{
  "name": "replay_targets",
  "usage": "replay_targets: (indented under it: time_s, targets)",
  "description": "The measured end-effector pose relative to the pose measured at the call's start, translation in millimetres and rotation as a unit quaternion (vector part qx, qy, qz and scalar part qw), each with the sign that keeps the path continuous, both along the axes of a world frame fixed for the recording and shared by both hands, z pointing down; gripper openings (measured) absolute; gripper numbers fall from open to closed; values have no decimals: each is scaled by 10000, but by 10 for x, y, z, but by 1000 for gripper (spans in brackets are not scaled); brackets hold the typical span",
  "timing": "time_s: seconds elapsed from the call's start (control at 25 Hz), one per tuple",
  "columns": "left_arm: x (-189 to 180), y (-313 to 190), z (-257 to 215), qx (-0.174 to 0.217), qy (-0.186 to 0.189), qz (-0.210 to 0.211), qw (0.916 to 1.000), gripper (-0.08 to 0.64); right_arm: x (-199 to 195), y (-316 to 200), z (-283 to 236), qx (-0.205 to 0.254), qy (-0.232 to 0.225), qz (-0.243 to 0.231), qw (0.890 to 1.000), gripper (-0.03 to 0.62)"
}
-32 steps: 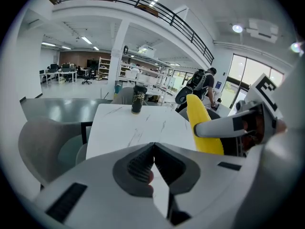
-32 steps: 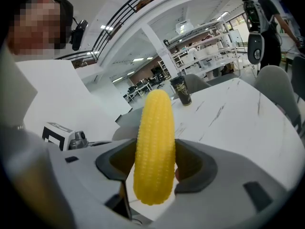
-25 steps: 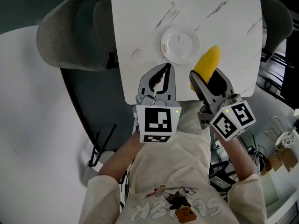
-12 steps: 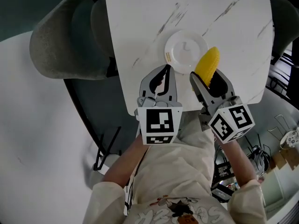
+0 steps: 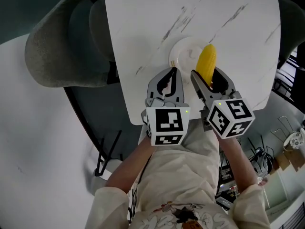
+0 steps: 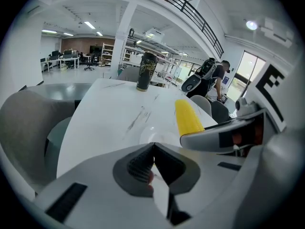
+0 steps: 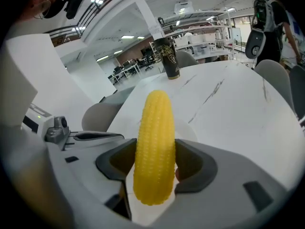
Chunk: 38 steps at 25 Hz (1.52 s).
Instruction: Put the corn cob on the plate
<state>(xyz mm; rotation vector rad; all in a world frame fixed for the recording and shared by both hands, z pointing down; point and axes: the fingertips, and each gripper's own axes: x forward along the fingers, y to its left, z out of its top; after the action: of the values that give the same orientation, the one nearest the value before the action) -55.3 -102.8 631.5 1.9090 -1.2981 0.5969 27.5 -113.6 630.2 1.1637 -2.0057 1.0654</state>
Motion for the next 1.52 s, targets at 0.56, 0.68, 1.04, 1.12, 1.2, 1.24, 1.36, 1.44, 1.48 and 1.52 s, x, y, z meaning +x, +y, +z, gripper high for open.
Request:
replay_targets:
  time_s: [0.56,0.68,1.04,1.12,1.2,1.24,1.36,1.44,1.48,1.52]
  targets:
    - [-6,-78,155,-104,-3,9,9999,9,3,-55,302,-251,700,-115,9972,245]
    - [1,-62,155,-117,4,14,9999,9,19,-47,313,-196,780,-108,9967,244]
    - [-8,-36,153,-91,18,-23,10000,9,54,-85,269,112,874,-138,9960,244]
    - [-11,-35,151,-74,18,-31,10000,9,29,-126,214,235,844,-173,9960,244]
    - [-14,-23,142,-64,7,-40,10000,9,-1,-153,158,273,768,-150,9966,245]
    - [-13,-10,131,-60,1,-42,10000,9,-9,-161,129,292,741,-130,9967,244]
    - [2,39,74,-31,-15,-27,10000,9,-10,-160,52,364,717,-92,9967,245]
    - [17,71,27,-8,-7,-4,10000,9,9,-133,5,375,715,-67,9967,245]
    - [26,81,4,4,6,1,10000,9,24,-122,-21,387,727,-58,9966,244]
    - [28,84,-18,20,18,2,10000,9,36,-117,-49,409,737,-50,9964,244]
